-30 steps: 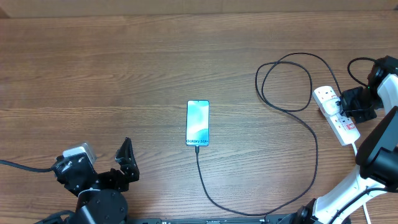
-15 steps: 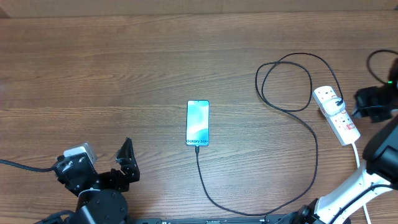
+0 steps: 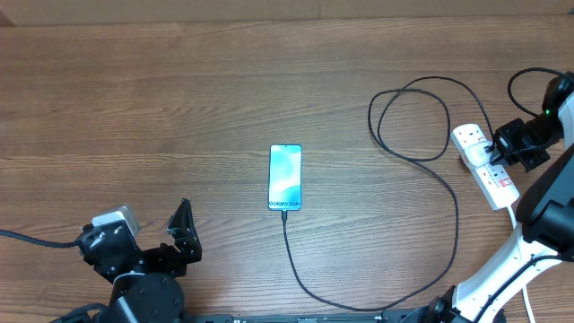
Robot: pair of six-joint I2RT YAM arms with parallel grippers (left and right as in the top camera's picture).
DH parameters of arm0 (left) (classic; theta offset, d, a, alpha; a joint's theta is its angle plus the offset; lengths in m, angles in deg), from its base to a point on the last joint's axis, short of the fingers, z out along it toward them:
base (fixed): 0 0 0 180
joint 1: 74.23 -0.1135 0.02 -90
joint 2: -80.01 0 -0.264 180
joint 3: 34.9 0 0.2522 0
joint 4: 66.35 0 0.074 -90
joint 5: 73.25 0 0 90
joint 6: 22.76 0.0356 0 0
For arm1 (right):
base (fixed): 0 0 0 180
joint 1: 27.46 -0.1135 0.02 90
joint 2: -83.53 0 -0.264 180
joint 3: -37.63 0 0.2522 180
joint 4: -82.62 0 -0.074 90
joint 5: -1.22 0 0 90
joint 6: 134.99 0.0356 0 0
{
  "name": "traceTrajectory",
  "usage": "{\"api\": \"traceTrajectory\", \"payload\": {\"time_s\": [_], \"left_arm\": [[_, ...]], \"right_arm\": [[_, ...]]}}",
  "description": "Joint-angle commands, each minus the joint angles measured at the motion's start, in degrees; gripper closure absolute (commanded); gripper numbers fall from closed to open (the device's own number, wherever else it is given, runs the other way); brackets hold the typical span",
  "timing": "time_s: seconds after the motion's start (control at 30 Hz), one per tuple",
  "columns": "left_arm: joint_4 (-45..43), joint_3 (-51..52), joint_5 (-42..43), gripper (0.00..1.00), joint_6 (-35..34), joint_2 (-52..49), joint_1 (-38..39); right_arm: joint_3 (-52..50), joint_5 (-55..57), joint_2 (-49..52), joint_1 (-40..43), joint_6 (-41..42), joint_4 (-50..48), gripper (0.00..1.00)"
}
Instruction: Plug charger to phone and switch on socket
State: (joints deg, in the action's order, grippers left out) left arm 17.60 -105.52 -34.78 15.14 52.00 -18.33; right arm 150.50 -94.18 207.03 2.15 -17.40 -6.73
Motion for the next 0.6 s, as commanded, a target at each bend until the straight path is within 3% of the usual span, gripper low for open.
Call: {"api": "traceTrajectory", "payload": {"time_s": [0.0,0.57], "left_arm": [[-0.2,0.5,0.5,0.00,0.2,0.6,0.4],[-0.2,0.5,0.6,0.00,0.2,0.6,0.4]], "right_arm": [[0.7,-1.1,1.2,-0.5,-0.9,-2.2,0.96],[0.7,-0.8,2.5,-0.7,-2.3,-5.1,0.96]]}}
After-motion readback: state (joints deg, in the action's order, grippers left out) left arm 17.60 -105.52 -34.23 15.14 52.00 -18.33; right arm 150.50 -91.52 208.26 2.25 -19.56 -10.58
